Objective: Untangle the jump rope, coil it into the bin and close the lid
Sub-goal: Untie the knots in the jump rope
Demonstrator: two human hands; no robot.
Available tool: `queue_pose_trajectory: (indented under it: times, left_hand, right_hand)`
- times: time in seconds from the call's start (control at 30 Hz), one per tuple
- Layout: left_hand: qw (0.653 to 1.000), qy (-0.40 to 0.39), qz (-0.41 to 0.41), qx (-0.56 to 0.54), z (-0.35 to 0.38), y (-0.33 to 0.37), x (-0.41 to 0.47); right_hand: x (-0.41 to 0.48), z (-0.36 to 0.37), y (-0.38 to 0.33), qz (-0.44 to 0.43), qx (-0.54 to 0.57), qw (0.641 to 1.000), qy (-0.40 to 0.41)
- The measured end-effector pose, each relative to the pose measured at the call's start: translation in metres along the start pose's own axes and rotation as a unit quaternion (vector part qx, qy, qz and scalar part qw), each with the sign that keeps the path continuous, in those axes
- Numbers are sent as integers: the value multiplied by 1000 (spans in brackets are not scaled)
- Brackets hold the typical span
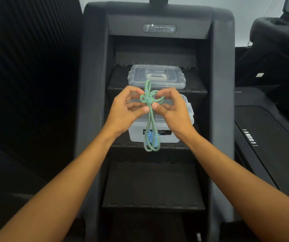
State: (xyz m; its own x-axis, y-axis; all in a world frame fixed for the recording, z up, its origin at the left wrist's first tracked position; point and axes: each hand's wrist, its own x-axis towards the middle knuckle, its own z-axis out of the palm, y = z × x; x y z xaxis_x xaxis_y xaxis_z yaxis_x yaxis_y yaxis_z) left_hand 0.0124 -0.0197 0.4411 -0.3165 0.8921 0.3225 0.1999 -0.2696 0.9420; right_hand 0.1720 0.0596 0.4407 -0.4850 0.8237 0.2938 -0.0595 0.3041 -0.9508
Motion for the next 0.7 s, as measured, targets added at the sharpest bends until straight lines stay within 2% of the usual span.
queue_pose_trajectory:
  times: [0.13,0.2,0.43,0.7]
  left_hand:
    - [1000,1,9,11,2,0,1]
    - [999,9,22,33,5,0,1]
    - [997,45,32,53,16,3,-1]
    - [998,61,17,-1,14,6,-7]
  right_hand:
    - [1,4,5,-78,-126,987,61]
    - [3,3,10,-79,-170,980,63]
    - [2,-3,3,-11,17,1000,-18]
    - [1,-3,-4,-16,37,999,14]
